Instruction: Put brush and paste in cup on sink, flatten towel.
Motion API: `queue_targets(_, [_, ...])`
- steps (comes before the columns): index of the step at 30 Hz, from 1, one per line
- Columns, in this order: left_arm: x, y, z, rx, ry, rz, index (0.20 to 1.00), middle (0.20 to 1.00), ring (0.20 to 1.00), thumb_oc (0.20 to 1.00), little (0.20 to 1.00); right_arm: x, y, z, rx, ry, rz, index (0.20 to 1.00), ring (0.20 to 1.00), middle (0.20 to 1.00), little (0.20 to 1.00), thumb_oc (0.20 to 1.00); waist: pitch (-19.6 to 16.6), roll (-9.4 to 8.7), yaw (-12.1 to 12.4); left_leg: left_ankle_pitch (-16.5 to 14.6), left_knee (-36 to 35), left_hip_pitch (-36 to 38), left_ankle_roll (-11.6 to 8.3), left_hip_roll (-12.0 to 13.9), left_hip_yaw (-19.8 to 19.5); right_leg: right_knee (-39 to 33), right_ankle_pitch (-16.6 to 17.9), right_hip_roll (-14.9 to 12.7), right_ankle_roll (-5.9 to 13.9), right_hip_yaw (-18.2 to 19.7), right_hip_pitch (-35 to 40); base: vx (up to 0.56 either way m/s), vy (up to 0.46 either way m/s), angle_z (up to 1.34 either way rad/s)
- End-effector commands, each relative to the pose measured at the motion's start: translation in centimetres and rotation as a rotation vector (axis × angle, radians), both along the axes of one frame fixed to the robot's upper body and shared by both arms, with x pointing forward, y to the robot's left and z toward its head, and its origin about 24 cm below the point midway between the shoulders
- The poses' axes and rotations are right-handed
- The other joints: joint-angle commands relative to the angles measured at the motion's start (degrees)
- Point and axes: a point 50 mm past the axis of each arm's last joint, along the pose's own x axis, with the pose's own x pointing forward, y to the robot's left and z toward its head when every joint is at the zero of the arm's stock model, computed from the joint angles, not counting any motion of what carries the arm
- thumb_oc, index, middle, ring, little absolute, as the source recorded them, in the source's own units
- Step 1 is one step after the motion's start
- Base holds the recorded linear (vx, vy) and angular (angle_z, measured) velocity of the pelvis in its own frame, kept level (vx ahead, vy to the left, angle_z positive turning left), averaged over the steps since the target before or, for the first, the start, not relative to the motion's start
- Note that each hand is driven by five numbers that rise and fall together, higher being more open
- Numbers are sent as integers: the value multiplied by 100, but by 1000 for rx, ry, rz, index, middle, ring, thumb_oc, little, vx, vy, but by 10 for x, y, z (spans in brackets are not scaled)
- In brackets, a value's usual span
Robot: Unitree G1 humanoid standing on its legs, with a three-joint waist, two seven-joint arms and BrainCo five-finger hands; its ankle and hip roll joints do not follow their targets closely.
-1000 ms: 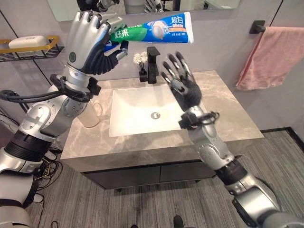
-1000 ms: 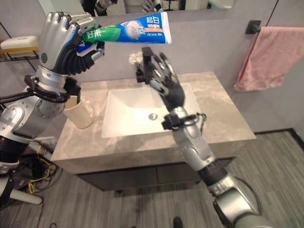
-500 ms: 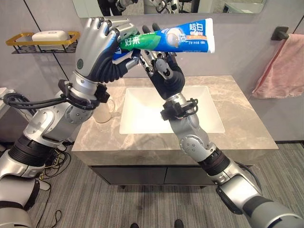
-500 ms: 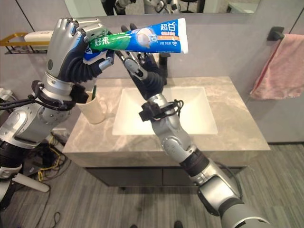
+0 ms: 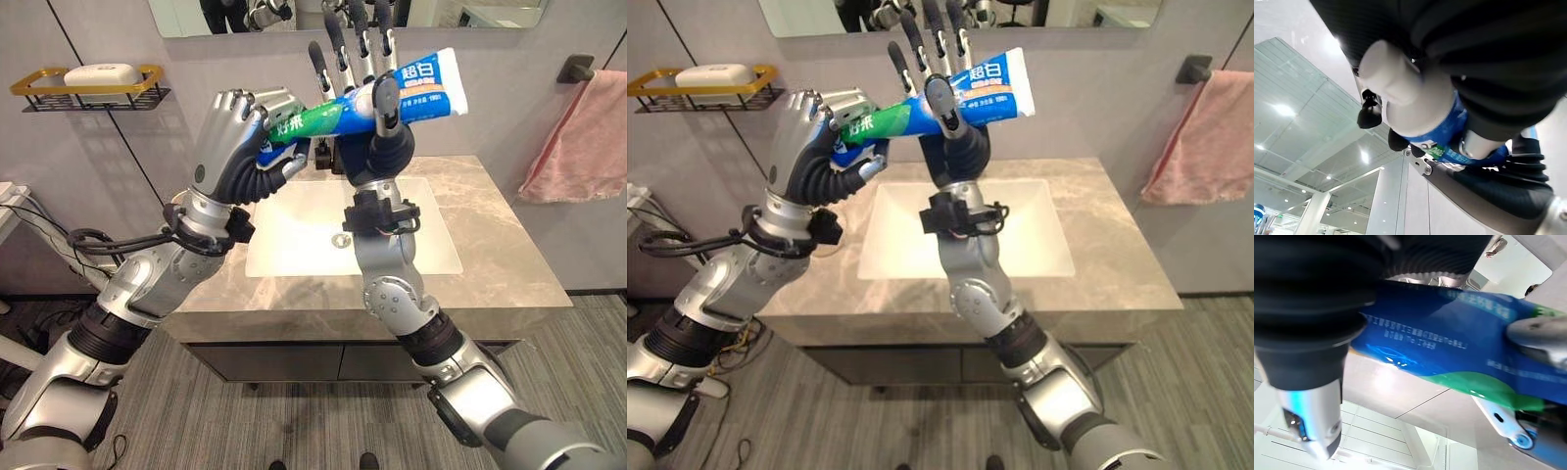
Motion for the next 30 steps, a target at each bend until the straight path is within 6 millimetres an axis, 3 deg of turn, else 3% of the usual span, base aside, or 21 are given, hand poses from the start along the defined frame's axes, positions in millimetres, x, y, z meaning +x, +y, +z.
queue_targets(1, [-2, 9, 19, -16, -65, 12, 200, 200, 200, 200, 200, -13, -9, 27, 113, -117, -27, 1000, 1000, 1000, 1000, 1000, -243, -381, 53, -152, 23, 113, -247, 279, -166, -9, 250, -834, 484, 1, -143, 0, 0, 0])
queue_targets(2, [-2, 9, 18, -22, -61, 13, 200, 200, 200, 200, 200, -13, -9, 26, 112, -112, -32, 925, 925, 925, 925, 925, -240, -382, 50, -153, 23, 114, -246, 283, -163, -9, 249, -831, 483, -1, -143, 0, 0, 0])
queue_targets(3, [-2, 8, 17, -29, -54, 8, 200, 200, 200, 200, 200, -13, -10, 24, 106, -99, -48, 652, 652, 652, 652, 652, -249, -378, 36, -156, 23, 119, -243, 287, -156, -9, 250, -827, 483, 9, -150, 0, 0, 0])
queue_targets(4, [-1, 8, 16, -34, -48, 6, 200, 200, 200, 200, 200, -13, -10, 23, 105, -93, -55, 536, 536, 536, 536, 536, -252, -375, 35, -158, 23, 119, -242, 288, -153, -9, 249, -825, 484, 16, -155, 0, 0, 0])
queue_targets(5, [-1, 8, 15, -39, -43, 5, 200, 200, 200, 200, 200, -13, -10, 22, 105, -89, -59, 492, 492, 492, 492, 492, -254, -373, 35, -158, 23, 121, -241, 289, -150, -9, 248, -823, 484, 22, -156, 0, 0, 0])
queue_targets(10, [-2, 8, 12, -61, -26, -3, 200, 200, 200, 200, 200, -12, -12, 21, 116, -77, -78, 426, 426, 426, 426, 426, -250, -374, 35, -161, 23, 128, -234, 289, -135, -9, 251, -823, 482, 33, -162, 0, 0, 0])
queue_targets(20, [-3, 1, -2, -109, 48, -53, 200, 200, 200, 200, 200, -16, -11, 25, 137, -84, -87, 410, 410, 410, 410, 410, -245, -364, 42, -166, 23, 133, -224, 293, -150, -9, 251, -814, 469, 41, -159, 0, 0, 0])
queue_targets(21, [-4, 1, -4, -113, 56, -58, 200, 200, 200, 200, 200, -16, -12, 25, 142, -83, -92, 376, 376, 376, 376, 376, -241, -362, 44, -165, 23, 132, -223, 294, -152, -9, 251, -812, 468, 38, -157, 0, 0, 0])
queue_targets(22, [-4, 1, -4, -117, 58, -60, 200, 200, 200, 200, 200, -16, -12, 24, 145, -81, -93, 200, 200, 200, 200, 200, -245, -359, 48, -165, 23, 131, -222, 296, -155, -9, 251, -815, 468, 33, -155, 0, 0, 0])
queue_targets(30, [-9, -2, -15, -157, 111, -95, 200, 200, 200, 200, 200, -15, -16, 23, 173, -58, -120, 200, 200, 200, 200, 200, -246, -353, 70, -158, 23, 110, -214, 295, -180, -9, 241, -815, 461, 6, -141, 0, 0, 0])
